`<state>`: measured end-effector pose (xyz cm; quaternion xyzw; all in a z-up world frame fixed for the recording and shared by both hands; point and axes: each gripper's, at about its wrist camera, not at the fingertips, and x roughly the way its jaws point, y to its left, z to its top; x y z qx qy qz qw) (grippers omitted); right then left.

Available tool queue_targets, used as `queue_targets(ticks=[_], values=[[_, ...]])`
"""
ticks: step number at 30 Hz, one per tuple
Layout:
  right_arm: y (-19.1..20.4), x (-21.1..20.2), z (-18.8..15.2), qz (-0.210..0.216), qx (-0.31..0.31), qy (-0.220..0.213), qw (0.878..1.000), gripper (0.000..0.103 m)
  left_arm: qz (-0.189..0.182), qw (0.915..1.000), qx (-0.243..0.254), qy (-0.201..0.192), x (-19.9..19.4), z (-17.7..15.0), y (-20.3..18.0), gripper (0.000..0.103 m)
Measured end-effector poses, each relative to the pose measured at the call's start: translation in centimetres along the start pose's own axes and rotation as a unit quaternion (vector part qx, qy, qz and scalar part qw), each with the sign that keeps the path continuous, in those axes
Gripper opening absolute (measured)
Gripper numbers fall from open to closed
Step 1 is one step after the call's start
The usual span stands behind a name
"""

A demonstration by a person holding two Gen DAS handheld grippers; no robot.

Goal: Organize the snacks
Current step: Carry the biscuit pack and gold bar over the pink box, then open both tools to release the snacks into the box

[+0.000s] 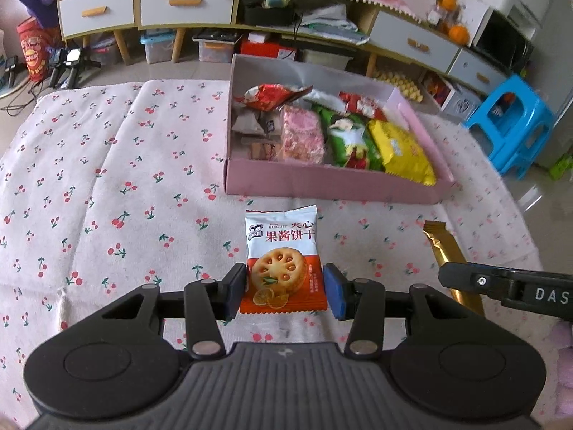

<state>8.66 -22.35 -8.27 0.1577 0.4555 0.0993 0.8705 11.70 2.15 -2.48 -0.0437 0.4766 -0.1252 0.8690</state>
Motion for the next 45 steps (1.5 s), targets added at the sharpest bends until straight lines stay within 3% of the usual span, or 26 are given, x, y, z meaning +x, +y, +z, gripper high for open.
queue_targets(ticks=[7,15,26,30,39,43,44,45], values=[[-0.1,-1.5,2.0,0.011,0.028,-0.028,0.999,0.030,-0.021,0.9987,-0.029,-0.035,-1.3,1.2,-0.2,0.043],[-0.4,-1.6,6.3,0.009,0.053,-0.072,0.996,0.030,-0.008,0.9967,-0.037,-0.072,-0.1,4.5,-0.6,0.043],[-3.6,4.5,11.5,-0.001,0.090,-0.089,0.992,0.030,-0.033,0.9951,-0.055,-0.076,4.7,8.4,-2.6,0.043],[-4.6,5.9,12.3,0.029,0.100,-0.100,0.990,0.030,-0.021,0.9954,-0.048,-0.080,5.6,9.2,-3.0,0.043],[-5.9,7.8,13.3,0.037,0.094,-0.111,0.989,0.032,0.000,0.9941,-0.041,-0.101,6.6,10.2,-4.0,0.044],[-6.3,7.7,13.4,0.066,0.103,-0.115,0.986,0.038,0.013,0.9920,-0.043,-0.118,6.5,10.2,-4.1,0.053],[-6.3,7.6,13.4,0.069,0.107,-0.115,0.985,0.043,0.013,0.9920,-0.042,-0.118,6.4,10.1,-4.1,0.056],[-6.3,7.5,13.4,0.067,0.110,-0.116,0.985,0.055,0.013,0.9922,-0.042,-0.117,6.4,10.2,-4.2,0.057]])
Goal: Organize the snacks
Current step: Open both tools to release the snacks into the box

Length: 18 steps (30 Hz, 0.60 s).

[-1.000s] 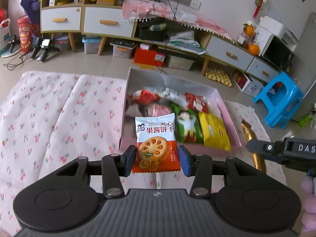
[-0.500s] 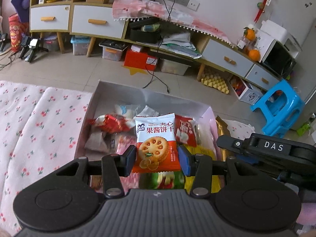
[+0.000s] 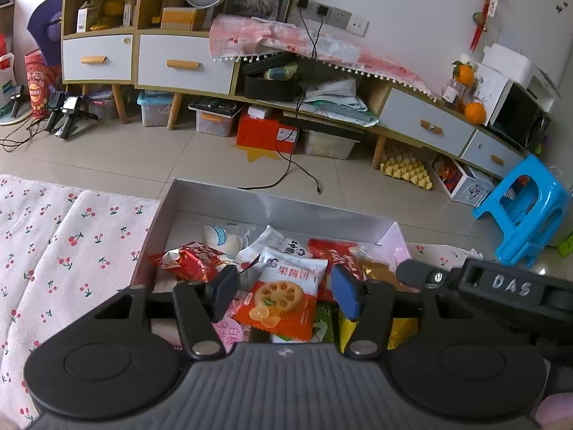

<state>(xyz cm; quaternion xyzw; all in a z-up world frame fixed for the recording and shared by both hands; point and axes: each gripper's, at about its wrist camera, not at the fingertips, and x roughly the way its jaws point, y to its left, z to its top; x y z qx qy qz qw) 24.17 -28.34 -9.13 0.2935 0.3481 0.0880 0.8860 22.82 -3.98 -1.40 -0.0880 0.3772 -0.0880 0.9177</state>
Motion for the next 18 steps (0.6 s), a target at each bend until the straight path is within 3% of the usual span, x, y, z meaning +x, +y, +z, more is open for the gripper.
queue_targets(ticks=[1,6,12,18], values=[[0.0,-0.1,0.0,-0.001,0.001,-0.002,1.000,0.059,0.001,1.0000,-0.001,0.002,0.0,0.0,0.0,0.058],[0.3,-0.7,0.1,0.000,0.009,0.001,1.000,0.060,0.004,0.9998,-0.018,0.007,-1.0,-0.1,0.3,0.065],[0.7,-2.7,0.0,-0.014,0.012,0.007,1.000,0.066,0.014,0.9997,-0.003,0.019,-3.2,-0.1,0.4,0.068],[2.6,-6.3,-0.5,-0.038,-0.034,-0.003,0.999,0.077,0.030,0.9987,0.021,0.035,-6.0,-1.0,1.0,0.081]])
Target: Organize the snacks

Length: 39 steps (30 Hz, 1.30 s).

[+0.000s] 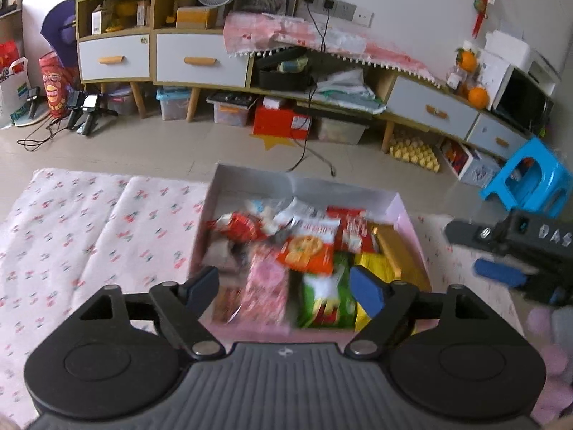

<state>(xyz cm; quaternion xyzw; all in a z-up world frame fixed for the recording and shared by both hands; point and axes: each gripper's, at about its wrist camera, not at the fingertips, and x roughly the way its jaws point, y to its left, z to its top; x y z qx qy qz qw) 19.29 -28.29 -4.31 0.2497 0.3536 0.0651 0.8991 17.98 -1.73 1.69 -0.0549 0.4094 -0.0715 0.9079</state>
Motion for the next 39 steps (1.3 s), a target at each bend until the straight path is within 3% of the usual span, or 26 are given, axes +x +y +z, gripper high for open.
queue_targets(ticks=[3,4,11,18,24,34,39], values=[[1.1,-1.8,-0.8,-0.025,-0.043,0.006,0.999,0.079,0.010,0.9996,0.022,0.017,-1.2,-0.7,0.1,0.084],[1.4,-2.3,-1.1,-0.032,-0.054,0.006,0.998,0.079,0.014,0.9994,0.026,0.019,-1.7,-1.0,0.3,0.091],[3.9,-6.7,-5.1,-0.053,-0.114,0.015,0.992,0.086,0.034,0.9983,0.046,0.011,-5.9,-3.6,0.9,0.102],[7.0,-10.9,-8.5,-0.062,-0.172,0.013,0.983,0.091,0.034,0.9987,0.031,0.022,-8.6,-5.2,1.6,0.102],[8.1,-13.1,-10.6,-0.085,-0.189,-0.013,0.978,0.097,0.048,0.9981,0.039,0.003,-10.3,-6.6,1.9,0.103],[7.9,-12.0,-13.4,-0.085,-0.186,0.010,0.979,0.097,0.052,0.9981,0.024,0.022,-9.9,-9.1,3.2,0.103],[8.0,-11.4,-14.1,-0.088,-0.194,0.021,0.977,0.097,0.065,0.9972,0.036,0.012,-10.3,-9.9,3.3,0.103]])
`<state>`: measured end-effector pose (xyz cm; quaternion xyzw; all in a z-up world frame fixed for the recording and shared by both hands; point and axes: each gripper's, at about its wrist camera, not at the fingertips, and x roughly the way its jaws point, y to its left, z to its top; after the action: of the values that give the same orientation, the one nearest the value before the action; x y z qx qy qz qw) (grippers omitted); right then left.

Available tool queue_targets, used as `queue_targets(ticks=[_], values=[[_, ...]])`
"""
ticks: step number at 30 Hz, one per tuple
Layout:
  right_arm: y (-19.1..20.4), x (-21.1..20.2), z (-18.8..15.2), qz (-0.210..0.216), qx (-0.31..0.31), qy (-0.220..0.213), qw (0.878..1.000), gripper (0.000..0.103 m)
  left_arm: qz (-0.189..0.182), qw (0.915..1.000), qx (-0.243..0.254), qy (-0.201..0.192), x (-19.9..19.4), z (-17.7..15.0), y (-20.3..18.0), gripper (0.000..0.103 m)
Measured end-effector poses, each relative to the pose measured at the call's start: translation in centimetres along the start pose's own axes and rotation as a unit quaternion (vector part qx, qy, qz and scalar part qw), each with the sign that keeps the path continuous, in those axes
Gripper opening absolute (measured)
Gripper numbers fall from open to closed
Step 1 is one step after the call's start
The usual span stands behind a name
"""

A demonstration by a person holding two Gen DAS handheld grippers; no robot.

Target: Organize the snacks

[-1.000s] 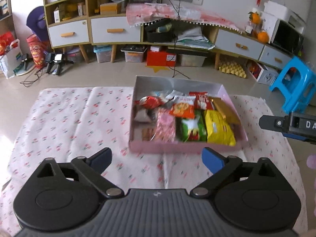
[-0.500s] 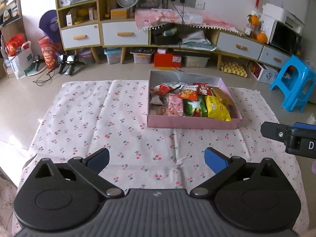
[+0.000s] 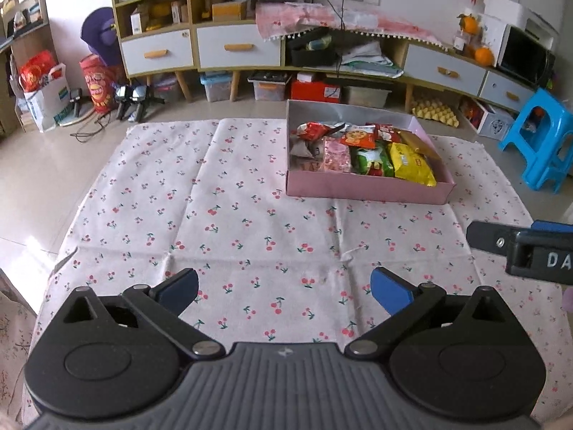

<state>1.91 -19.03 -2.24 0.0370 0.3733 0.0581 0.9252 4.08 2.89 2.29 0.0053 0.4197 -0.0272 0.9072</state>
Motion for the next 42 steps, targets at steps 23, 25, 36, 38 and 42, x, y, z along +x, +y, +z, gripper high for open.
queue_targets(ticks=[23,25,36,38,42], values=[[0.3,1.0,-1.2,-0.016,-0.011,0.025,0.999,0.097,0.002,1.0000,0.001,-0.003,-0.2,-0.6,-0.6,0.102],[0.3,1.1,-1.2,-0.015,-0.012,0.026,0.999,0.097,0.005,1.0000,0.004,-0.006,-0.2,-0.5,-0.6,0.102],[0.4,1.3,-1.4,-0.014,-0.013,0.029,0.999,0.097,0.011,0.9998,0.011,-0.009,-0.3,-0.5,-0.8,0.102],[0.4,1.3,-1.4,-0.014,-0.013,0.030,0.999,0.097,0.011,0.9998,0.011,-0.009,-0.3,-0.5,-0.7,0.102],[0.4,1.3,-1.4,-0.014,-0.013,0.029,0.999,0.097,0.011,0.9998,0.012,-0.009,-0.3,-0.5,-0.8,0.103]])
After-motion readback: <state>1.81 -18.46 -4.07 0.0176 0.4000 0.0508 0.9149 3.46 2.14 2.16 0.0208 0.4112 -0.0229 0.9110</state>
